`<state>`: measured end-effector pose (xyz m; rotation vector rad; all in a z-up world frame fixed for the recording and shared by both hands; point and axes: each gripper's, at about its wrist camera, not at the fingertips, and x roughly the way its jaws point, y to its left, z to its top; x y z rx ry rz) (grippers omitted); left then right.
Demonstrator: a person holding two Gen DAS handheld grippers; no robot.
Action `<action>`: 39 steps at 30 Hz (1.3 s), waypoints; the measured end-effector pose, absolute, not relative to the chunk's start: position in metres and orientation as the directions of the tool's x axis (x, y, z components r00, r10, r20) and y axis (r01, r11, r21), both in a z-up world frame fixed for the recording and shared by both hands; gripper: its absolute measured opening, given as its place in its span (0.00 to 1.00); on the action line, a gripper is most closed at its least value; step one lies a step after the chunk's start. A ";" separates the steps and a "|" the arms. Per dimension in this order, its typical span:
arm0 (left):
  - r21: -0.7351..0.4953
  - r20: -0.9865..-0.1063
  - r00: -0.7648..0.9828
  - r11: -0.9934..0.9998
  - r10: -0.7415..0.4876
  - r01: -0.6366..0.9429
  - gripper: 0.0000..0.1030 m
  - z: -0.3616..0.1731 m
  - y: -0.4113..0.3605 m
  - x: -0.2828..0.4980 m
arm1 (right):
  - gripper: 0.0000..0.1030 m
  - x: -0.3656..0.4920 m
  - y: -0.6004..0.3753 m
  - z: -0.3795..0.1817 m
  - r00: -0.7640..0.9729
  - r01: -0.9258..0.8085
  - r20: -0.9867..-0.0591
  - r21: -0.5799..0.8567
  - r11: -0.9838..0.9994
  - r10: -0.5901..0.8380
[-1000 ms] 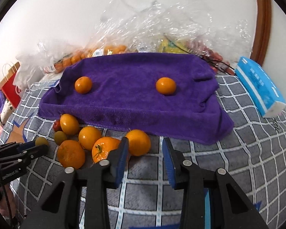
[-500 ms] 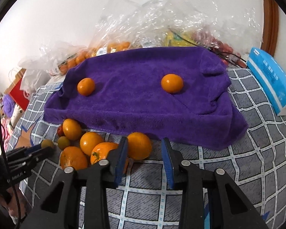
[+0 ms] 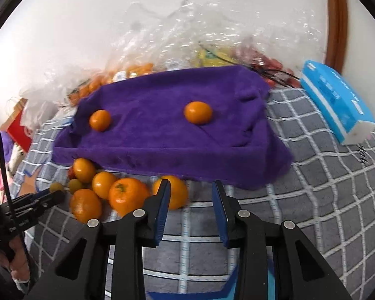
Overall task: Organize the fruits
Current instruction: 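Grasp an orange with the right tool while the left tool holds the kiwi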
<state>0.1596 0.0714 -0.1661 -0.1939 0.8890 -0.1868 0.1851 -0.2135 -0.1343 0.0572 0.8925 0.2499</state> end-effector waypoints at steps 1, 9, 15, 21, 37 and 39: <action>-0.245 -0.749 0.617 0.966 -0.242 0.082 0.26 -0.166 0.071 0.159 | 0.34 0.185 -0.208 -0.136 0.599 -0.210 -0.762 0.146 0.967 0.245; -0.248 -0.743 0.622 0.965 -0.248 0.088 0.26 -0.166 0.071 0.159 | 0.34 0.196 -0.198 -0.151 0.573 -0.226 -0.776 0.161 0.961 0.265; -0.247 -0.742 0.623 0.965 -0.249 0.091 0.26 -0.166 0.070 0.158 | 0.27 0.197 -0.192 -0.150 0.572 -0.238 -0.768 0.179 0.955 0.287; -0.260 -0.740 0.621 0.961 -0.258 0.090 0.26 -0.166 0.070 0.158 | 0.27 0.178 -0.201 -0.137 0.611 -0.213 -0.764 0.091 0.973 0.206; -0.272 -0.734 0.624 0.958 -0.268 0.091 0.26 -0.165 0.071 0.158 | 0.31 0.167 -0.200 -0.161 0.620 -0.172 -0.778 -0.008 0.985 0.102; -0.275 -0.731 0.626 0.957 -0.272 0.094 0.26 -0.165 0.072 0.157 | 0.31 0.161 -0.198 -0.160 0.627 -0.170 -0.774 -0.026 0.985 0.088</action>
